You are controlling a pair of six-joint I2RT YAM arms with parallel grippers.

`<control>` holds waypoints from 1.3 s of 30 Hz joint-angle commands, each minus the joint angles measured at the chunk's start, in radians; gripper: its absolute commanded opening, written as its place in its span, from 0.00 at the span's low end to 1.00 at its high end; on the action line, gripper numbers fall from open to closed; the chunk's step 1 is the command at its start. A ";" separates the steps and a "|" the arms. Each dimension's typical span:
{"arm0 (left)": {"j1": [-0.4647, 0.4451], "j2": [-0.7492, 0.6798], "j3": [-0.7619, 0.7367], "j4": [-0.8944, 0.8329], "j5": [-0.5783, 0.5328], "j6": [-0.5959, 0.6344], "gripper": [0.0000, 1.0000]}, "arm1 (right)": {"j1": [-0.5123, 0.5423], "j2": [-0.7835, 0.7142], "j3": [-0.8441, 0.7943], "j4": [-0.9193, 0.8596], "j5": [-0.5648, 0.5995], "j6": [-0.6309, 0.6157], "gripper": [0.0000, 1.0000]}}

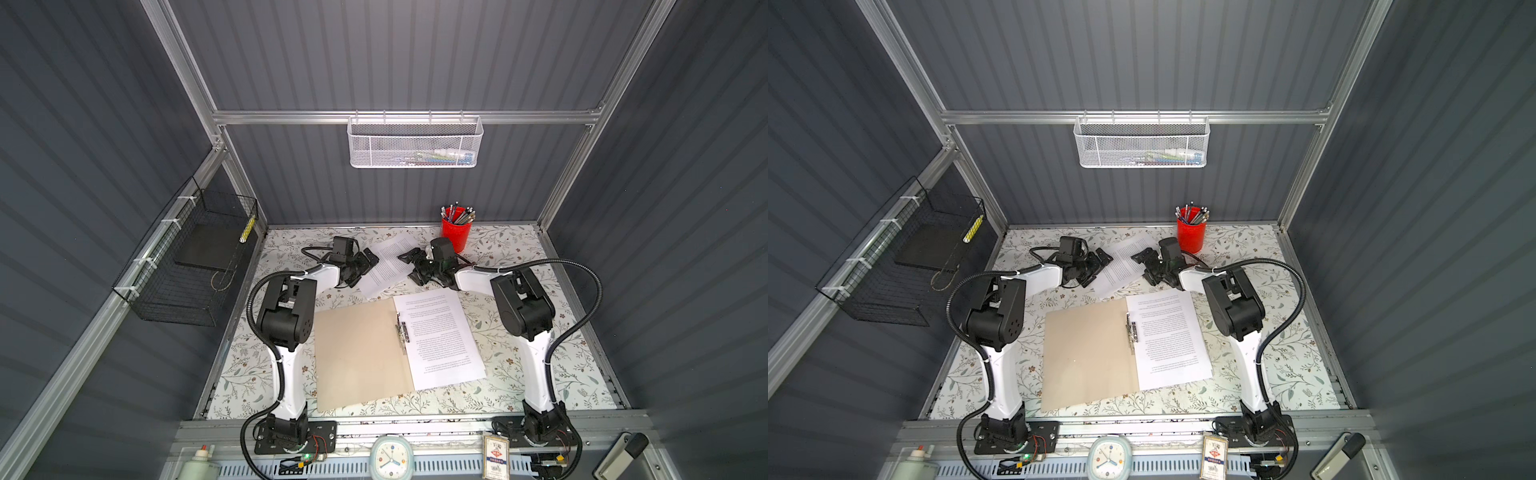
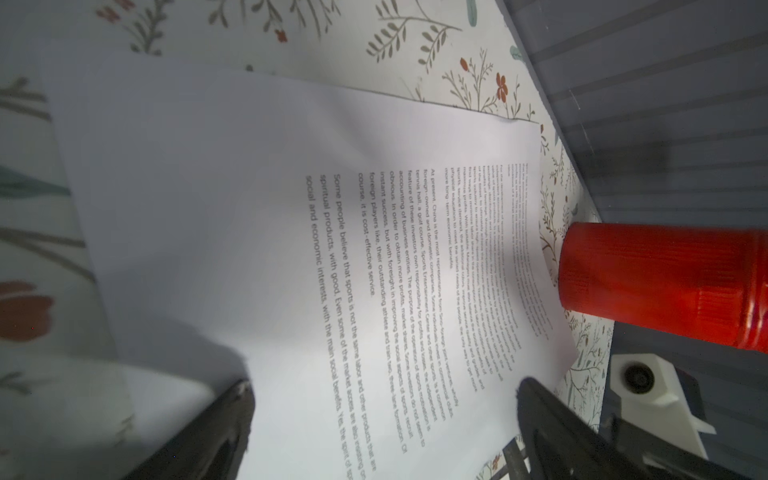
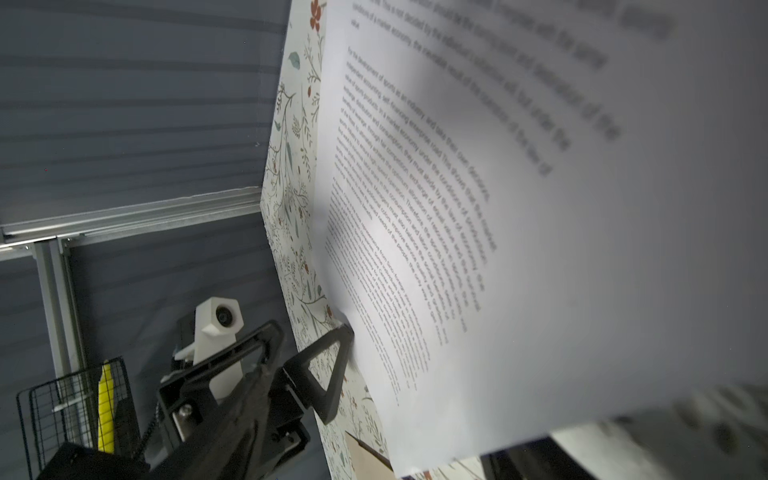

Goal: Put the files into the folder
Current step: 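Lift the sheet with the right gripper while the left gripper releases and draws back, then carry the sheet toward the robot and lay it onto the folder stack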

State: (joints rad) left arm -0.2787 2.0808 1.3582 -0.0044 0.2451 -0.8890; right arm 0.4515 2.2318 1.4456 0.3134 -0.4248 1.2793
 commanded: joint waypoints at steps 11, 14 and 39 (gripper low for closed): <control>-0.050 -0.031 -0.149 -0.135 0.043 -0.160 1.00 | 0.031 0.057 -0.005 0.032 0.078 0.030 0.53; -0.061 -0.058 -0.157 -0.128 0.042 -0.174 1.00 | 0.032 0.058 -0.019 0.042 0.119 0.033 0.45; -0.039 -0.726 -0.204 -0.544 -0.128 0.350 1.00 | -0.016 -0.367 0.128 -0.550 -0.305 -0.610 0.00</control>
State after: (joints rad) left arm -0.3237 1.4033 1.1904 -0.4267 0.1627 -0.6666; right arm 0.4473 1.9228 1.5623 -0.0219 -0.5980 0.8490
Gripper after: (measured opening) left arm 0.997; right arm 0.043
